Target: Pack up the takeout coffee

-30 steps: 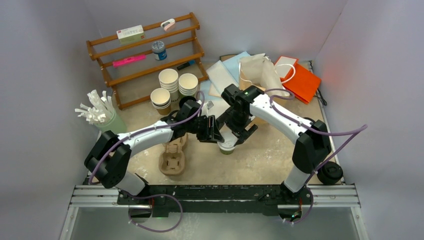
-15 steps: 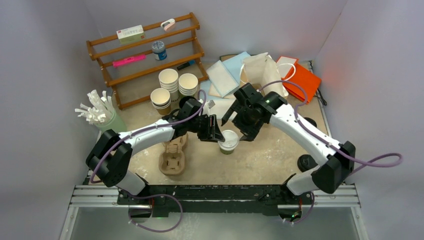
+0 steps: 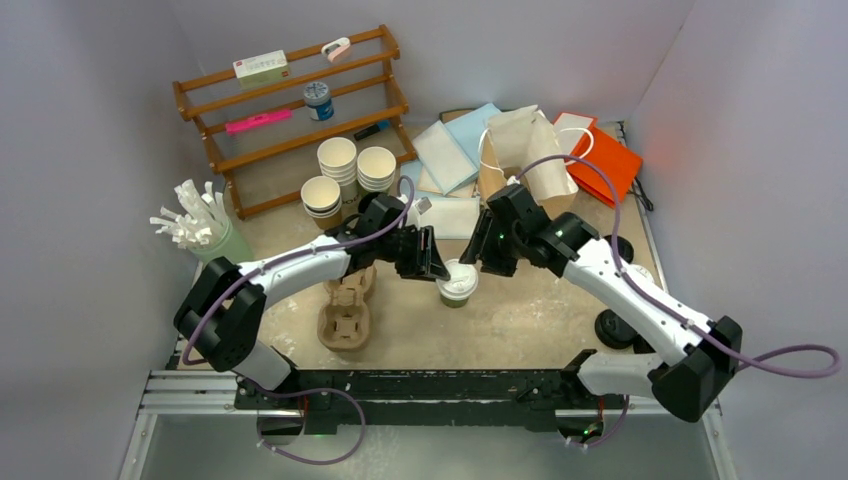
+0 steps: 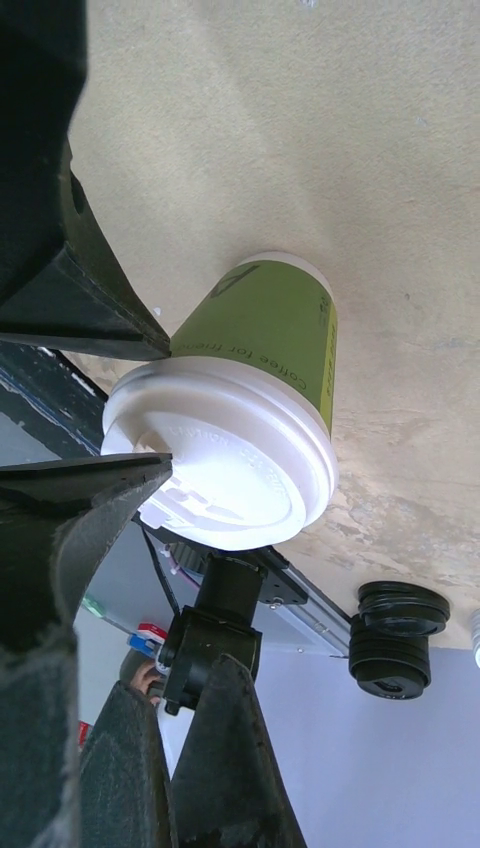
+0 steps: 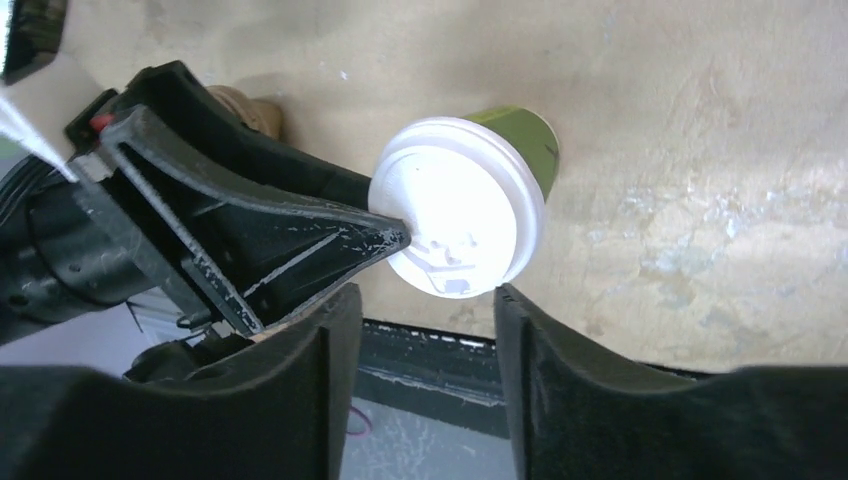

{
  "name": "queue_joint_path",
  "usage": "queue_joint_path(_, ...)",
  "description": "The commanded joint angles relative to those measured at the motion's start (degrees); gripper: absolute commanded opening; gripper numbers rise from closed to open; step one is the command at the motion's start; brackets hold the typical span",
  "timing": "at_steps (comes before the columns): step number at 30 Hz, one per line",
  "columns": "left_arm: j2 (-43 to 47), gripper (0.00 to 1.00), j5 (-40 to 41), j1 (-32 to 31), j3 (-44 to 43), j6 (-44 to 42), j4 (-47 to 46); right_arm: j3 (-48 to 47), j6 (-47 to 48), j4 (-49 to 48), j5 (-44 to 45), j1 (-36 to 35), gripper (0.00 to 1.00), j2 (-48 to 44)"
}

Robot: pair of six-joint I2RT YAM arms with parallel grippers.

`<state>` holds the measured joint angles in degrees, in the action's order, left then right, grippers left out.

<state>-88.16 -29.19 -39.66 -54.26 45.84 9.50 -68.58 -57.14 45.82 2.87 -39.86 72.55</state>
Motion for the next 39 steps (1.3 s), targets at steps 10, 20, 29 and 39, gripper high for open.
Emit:
queue_joint_path(10,3.6,0.47,0.3,2.4,-3.9,-3.7,4.2,7.5,9.5,-11.7,4.1,-0.3,0.35,-1.3)
queue_joint_path(20,4.2,0.33,-3.8,2.6,-0.9,0.8,-1.7,10.1,8.7,-12.0,4.2,-0.4,0.31,-0.8)
queue_joint_path(29,2.4,0.3,-5.3,2.6,-0.1,1.7,-3.1,10.7,8.5,-11.1,4.4,-0.4,0.28,0.3)
queue_joint_path(39,1.3,0.29,-5.4,2.4,0.7,2.0,-3.3,11.9,8.9,-10.9,4.3,-0.4,0.27,0.5)
